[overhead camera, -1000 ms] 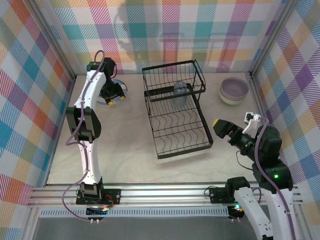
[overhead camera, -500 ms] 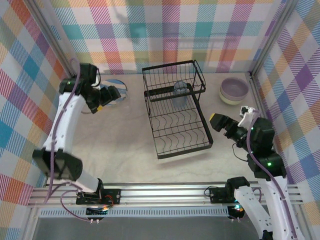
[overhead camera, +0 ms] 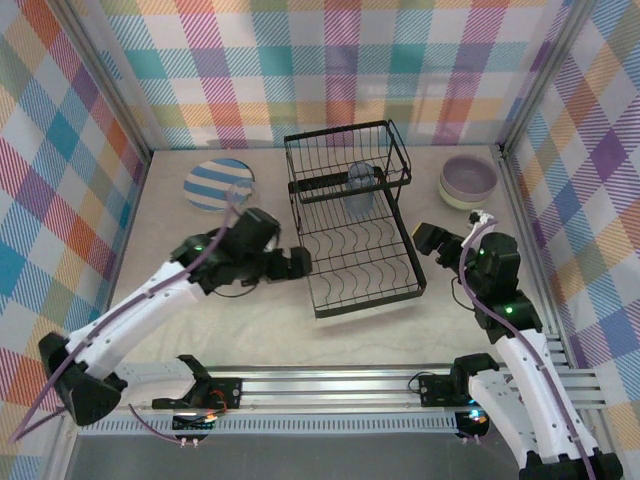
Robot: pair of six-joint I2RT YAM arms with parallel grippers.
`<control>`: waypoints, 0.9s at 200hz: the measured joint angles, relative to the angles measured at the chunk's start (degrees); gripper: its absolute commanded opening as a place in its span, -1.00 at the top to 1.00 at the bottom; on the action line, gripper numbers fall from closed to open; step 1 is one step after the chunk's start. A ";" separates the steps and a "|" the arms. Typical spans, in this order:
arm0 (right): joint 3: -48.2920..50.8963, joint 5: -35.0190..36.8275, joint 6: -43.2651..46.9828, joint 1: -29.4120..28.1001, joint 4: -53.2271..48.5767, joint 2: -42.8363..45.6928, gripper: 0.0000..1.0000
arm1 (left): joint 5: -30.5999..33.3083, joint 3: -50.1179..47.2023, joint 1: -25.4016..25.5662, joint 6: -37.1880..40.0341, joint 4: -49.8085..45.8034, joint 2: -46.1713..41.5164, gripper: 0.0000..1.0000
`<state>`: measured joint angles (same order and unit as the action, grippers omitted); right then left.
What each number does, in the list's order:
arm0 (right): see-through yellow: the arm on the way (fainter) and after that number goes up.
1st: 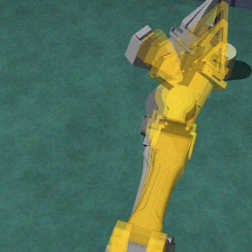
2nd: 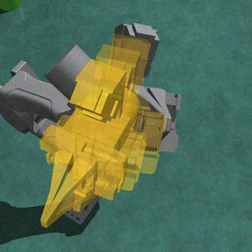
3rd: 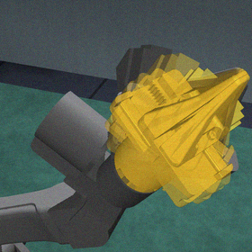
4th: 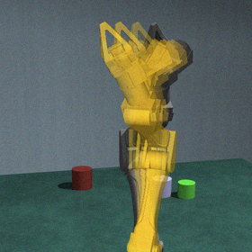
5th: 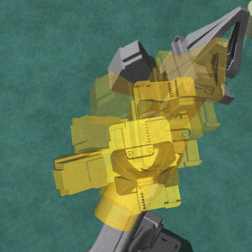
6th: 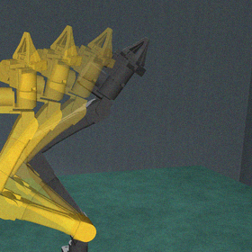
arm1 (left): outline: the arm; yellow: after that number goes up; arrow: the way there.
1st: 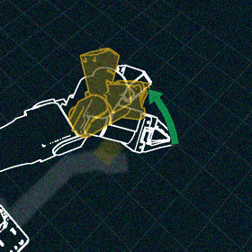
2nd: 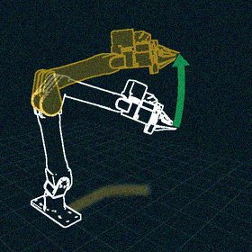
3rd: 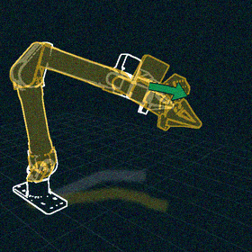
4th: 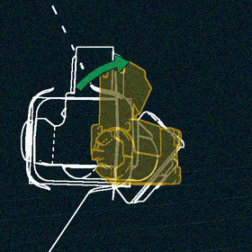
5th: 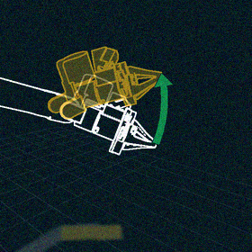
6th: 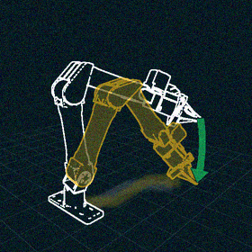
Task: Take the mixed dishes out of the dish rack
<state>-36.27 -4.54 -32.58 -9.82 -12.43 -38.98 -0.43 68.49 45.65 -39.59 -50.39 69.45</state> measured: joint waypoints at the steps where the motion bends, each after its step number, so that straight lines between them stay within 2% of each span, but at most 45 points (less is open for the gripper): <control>1: 0.04 0.07 -0.04 0.00 0.04 -0.09 -0.98 | 0.07 0.00 0.22 -0.04 0.09 0.22 -0.99; 31: 4.98 3.06 -3.39 0.00 1.92 -3.26 -0.98 | 1.11 0.46 5.81 -0.52 2.95 8.79 -0.91; 78: 11.56 2.08 -8.35 0.00 3.06 -6.64 -0.98 | 0.22 4.79 8.04 -0.46 6.34 18.23 -0.86; 128: 14.78 -5.31 -11.63 0.00 5.84 -12.33 -1.00 | -1.60 6.69 8.70 0.28 10.86 22.67 -0.85; 180: 15.21 -7.89 -12.44 0.02 3.61 -10.62 -0.85 | -2.10 6.67 8.70 0.39 12.83 23.41 -0.86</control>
<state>-21.06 -12.43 -45.01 -9.80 -8.82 -49.60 -2.52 75.16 54.35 -39.20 -37.56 92.86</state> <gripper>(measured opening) 0.941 0.928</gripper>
